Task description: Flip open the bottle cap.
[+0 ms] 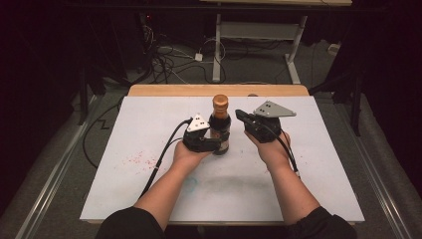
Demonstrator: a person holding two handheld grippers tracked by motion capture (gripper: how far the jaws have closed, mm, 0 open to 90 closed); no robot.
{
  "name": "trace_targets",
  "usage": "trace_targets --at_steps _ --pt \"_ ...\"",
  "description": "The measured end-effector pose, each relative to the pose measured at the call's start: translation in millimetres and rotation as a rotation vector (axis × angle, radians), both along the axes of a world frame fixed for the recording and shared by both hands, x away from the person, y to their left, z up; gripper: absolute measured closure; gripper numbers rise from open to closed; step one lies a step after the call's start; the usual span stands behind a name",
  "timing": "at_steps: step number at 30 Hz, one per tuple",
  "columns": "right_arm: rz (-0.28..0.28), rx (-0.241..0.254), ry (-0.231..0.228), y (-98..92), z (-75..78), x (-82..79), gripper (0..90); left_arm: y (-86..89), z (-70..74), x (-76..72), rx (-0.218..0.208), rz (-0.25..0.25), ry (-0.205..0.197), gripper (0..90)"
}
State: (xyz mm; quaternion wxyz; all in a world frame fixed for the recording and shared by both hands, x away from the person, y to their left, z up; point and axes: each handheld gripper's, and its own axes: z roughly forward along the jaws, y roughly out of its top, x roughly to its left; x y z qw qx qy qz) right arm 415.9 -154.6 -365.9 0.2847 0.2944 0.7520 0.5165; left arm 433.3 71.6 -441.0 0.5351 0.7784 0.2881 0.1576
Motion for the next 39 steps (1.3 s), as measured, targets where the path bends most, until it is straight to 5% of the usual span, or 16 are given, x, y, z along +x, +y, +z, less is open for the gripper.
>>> trace_targets --at_steps 25,39 --pt "0.017 -0.006 -0.034 6.6 34.8 -4.0 90.0 1.4 -1.1 1.7 -0.002 -0.024 -0.012 28.3" --pt "0.021 -0.038 -0.038 14.8 39.0 -4.1 90.0 -1.0 -0.1 -0.1 0.009 -0.004 -0.006 27.7"
